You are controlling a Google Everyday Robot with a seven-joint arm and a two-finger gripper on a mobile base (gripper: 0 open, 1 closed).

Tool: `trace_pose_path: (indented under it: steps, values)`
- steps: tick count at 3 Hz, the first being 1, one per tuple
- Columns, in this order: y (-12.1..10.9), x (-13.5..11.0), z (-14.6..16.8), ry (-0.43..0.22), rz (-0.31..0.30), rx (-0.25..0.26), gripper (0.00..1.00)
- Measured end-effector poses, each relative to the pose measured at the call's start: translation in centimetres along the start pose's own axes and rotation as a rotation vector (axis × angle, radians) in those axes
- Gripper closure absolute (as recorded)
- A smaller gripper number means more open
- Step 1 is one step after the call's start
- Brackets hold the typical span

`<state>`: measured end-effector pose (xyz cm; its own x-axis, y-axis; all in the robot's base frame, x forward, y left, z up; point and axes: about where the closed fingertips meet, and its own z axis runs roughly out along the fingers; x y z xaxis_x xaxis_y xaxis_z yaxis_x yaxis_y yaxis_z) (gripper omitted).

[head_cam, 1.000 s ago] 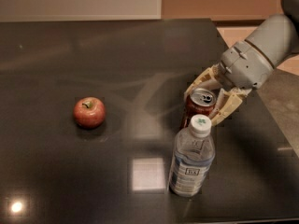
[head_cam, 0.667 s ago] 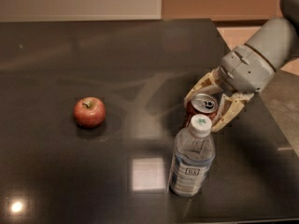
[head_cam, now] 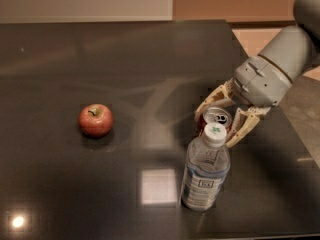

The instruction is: Move coke can near blue plastic bottle

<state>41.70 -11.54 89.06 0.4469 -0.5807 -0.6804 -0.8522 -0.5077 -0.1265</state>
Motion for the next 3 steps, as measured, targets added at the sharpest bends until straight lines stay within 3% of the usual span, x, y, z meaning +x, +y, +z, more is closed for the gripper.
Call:
trace_pose_path:
  steps: [1, 2, 3]
  values:
    - [0.4, 0.5, 0.6, -0.002, -0.004, -0.02, 0.13]
    - [-0.7, 0.6, 0.7, 0.006, -0.006, 0.019, 0.0]
    - [-1.5, 0.7, 0.8, 0.011, -0.007, 0.047, 0.0]
